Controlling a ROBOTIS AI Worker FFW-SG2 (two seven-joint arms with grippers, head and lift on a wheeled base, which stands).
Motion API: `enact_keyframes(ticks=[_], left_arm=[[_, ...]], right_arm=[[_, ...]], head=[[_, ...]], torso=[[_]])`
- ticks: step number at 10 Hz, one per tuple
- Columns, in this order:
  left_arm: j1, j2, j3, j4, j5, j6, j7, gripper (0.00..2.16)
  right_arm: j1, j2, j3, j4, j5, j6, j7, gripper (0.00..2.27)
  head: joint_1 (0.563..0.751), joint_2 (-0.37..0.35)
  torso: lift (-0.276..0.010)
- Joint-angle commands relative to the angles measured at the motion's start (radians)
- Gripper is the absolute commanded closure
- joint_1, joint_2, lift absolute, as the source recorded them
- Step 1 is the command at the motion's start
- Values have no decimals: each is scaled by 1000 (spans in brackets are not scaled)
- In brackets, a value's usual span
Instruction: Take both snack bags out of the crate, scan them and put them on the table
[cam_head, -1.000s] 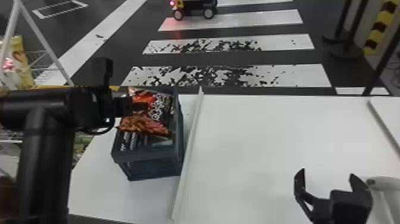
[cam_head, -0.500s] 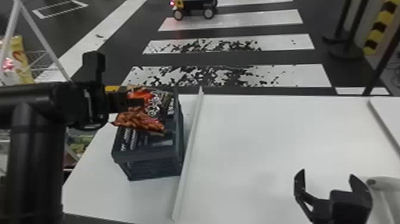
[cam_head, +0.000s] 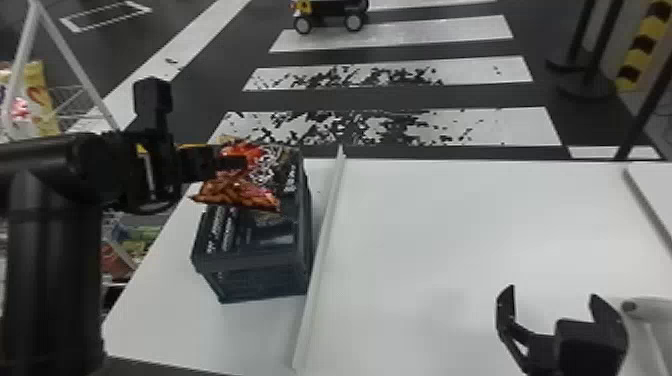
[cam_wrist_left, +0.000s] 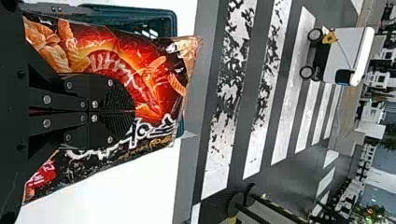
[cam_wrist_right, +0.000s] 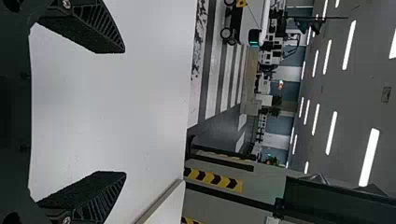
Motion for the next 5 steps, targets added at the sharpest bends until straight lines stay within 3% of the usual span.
enact_keyframes(ticks=[1, 3, 5], left_arm=[[-11, -15, 1, -2, 17, 0, 2, 2138], [-13, -45, 1, -11, 34, 0, 11, 2138], [-8, -107, -6, -25, 37, -3, 29, 2138]], right_arm=[[0, 1, -1, 0, 3, 0, 0, 53], [0, 2, -1, 3, 1, 0, 0, 53], [-1, 2, -1, 5, -1, 0, 0, 53]], head=[[695, 202], [695, 183], [695, 167]], torso=[[-94], [-94], [-94]])
